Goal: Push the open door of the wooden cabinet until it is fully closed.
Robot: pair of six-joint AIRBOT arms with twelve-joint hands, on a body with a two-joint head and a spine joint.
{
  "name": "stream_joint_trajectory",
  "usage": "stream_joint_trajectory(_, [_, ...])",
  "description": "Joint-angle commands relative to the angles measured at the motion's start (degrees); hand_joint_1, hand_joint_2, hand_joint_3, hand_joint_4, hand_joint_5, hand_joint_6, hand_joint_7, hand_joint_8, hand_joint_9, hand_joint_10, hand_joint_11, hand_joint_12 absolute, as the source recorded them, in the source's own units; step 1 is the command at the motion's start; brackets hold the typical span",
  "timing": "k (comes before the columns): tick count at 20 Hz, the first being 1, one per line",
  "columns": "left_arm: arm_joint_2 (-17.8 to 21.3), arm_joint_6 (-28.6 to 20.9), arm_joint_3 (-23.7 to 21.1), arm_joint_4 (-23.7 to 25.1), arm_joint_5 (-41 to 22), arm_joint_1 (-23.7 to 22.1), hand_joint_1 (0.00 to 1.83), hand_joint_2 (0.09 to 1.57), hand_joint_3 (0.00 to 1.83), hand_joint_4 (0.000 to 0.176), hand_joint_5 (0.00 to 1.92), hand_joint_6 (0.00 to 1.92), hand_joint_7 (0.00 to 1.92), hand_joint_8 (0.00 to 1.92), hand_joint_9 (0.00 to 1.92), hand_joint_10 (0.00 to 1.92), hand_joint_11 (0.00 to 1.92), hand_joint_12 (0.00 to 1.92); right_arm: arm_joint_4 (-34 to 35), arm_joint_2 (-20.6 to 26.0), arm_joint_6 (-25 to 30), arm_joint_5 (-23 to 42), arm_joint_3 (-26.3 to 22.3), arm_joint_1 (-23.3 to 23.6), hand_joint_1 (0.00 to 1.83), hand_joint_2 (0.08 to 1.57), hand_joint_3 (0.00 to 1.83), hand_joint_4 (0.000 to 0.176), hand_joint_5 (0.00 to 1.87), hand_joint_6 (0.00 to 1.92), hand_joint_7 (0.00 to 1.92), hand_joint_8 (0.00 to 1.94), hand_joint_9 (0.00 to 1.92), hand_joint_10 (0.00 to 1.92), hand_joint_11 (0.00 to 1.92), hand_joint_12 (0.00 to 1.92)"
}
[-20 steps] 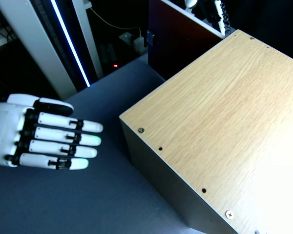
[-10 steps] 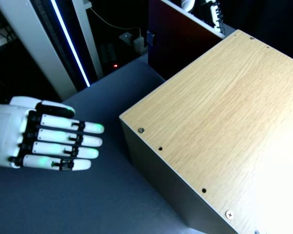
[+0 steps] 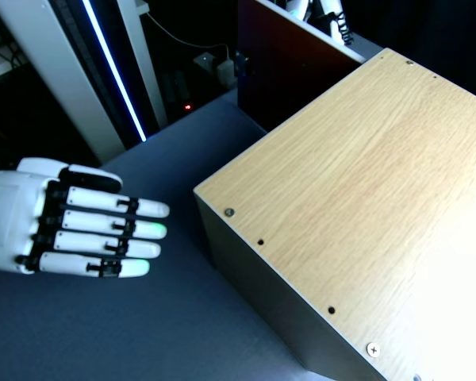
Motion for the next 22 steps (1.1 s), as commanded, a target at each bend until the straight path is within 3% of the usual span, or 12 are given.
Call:
stream_joint_trajectory(1, [-0.2,-0.3,0.2,-0.3,-6.9,-0.9,0.00,1.44,0.01,0.017,0.19,0.01,0.24,0.01,0.24,0.01,0.21,0.02,1.6,-0.1,0.5,6.9,0.5,0.1,0.50,1.50,0.00,0.000,0.42,0.00,0.41,0.00,0.39,0.00,0.08,0.78])
stream_joint_trajectory(6, [-0.9,-0.3,0.3,0.8,-7.2,-1.7,0.00,1.48,0.01,0.018,0.19,0.00,0.27,0.01,0.27,0.01,0.23,0.02,1.7,-0.2,0.5,7.0,0.5,0.2,0.50,1.50,0.00,0.000,0.43,0.00,0.42,0.00,0.39,0.00,0.08,0.77])
stream_joint_trajectory(9, [-1.2,-0.3,0.4,1.9,-7.6,-2.1,0.01,1.47,0.00,0.039,0.19,0.00,0.26,0.00,0.26,0.00,0.20,0.01,1.7,-0.2,0.5,7.0,0.5,0.2,0.49,1.50,0.00,0.000,0.44,0.00,0.43,0.00,0.41,0.00,0.11,0.74])
stream_joint_trajectory(10, [-1.3,-0.3,0.4,2.1,-7.8,-2.2,0.00,1.46,0.00,0.063,0.18,0.00,0.23,0.00,0.22,0.00,0.18,0.00,1.7,-0.2,0.5,7.0,0.5,0.2,0.48,1.50,0.00,0.000,0.44,0.00,0.43,0.00,0.41,0.00,0.11,0.72])
stream_joint_trajectory(13, [-1.6,-0.3,0.7,3.0,-8.8,-2.2,0.00,1.47,0.00,0.051,0.19,0.01,0.22,0.00,0.22,0.01,0.19,0.01,1.7,-0.2,0.5,7.0,0.5,0.2,0.49,1.50,0.00,0.000,0.45,0.00,0.43,0.00,0.40,0.00,0.12,0.71])
stream_joint_trajectory(14, [-1.6,-0.3,0.7,3.3,-9.1,-2.2,0.03,1.46,0.00,0.066,0.18,0.00,0.23,0.00,0.24,0.01,0.19,0.01,1.7,-0.3,0.6,7.0,0.5,0.2,0.48,1.50,0.00,0.000,0.45,0.00,0.44,0.00,0.41,0.00,0.13,0.70])
stream_joint_trajectory(18, [-1.7,-0.3,0.7,3.9,-9.3,-2.4,0.02,1.45,0.00,0.070,0.19,0.01,0.24,0.01,0.23,0.00,0.20,0.01,1.7,-0.9,0.6,7.0,0.6,0.3,0.45,1.50,0.00,0.000,0.43,0.00,0.41,0.00,0.40,0.00,0.14,0.68])
stream_joint_trajectory(19, [-1.8,-0.3,0.8,4.4,-9.3,-2.5,0.12,1.44,0.00,0.062,0.21,0.01,0.25,0.01,0.23,0.00,0.21,0.01,1.7,-0.9,0.6,7.0,0.6,0.3,0.44,1.51,0.00,0.000,0.43,0.00,0.42,0.00,0.41,0.00,0.17,0.65])
stream_joint_trajectory(20, [-2.0,-0.3,0.8,5.1,-9.4,-2.7,0.18,1.44,0.00,0.068,0.23,0.01,0.26,0.00,0.24,0.00,0.22,0.01,1.7,-0.9,0.7,7.0,0.6,0.3,0.45,1.51,0.00,0.000,0.43,0.00,0.42,0.00,0.42,0.00,0.18,0.63])
stream_joint_trajectory(21, [-2.2,-0.3,0.9,5.7,-9.4,-2.9,0.14,1.45,0.00,0.083,0.23,0.00,0.25,0.00,0.22,0.00,0.20,0.01,1.7,-0.9,0.7,7.0,0.7,0.3,0.46,1.50,0.00,0.000,0.43,0.00,0.42,0.00,0.42,0.00,0.18,0.63])
stream_joint_trajectory(22, [-2.4,-0.3,0.9,6.4,-9.4,-3.1,0.09,1.47,0.01,0.084,0.22,0.00,0.24,0.00,0.21,0.00,0.17,0.00,1.7,-0.9,0.7,7.0,0.7,0.3,0.45,1.50,0.00,0.000,0.43,0.00,0.42,0.00,0.42,0.00,0.20,0.60])
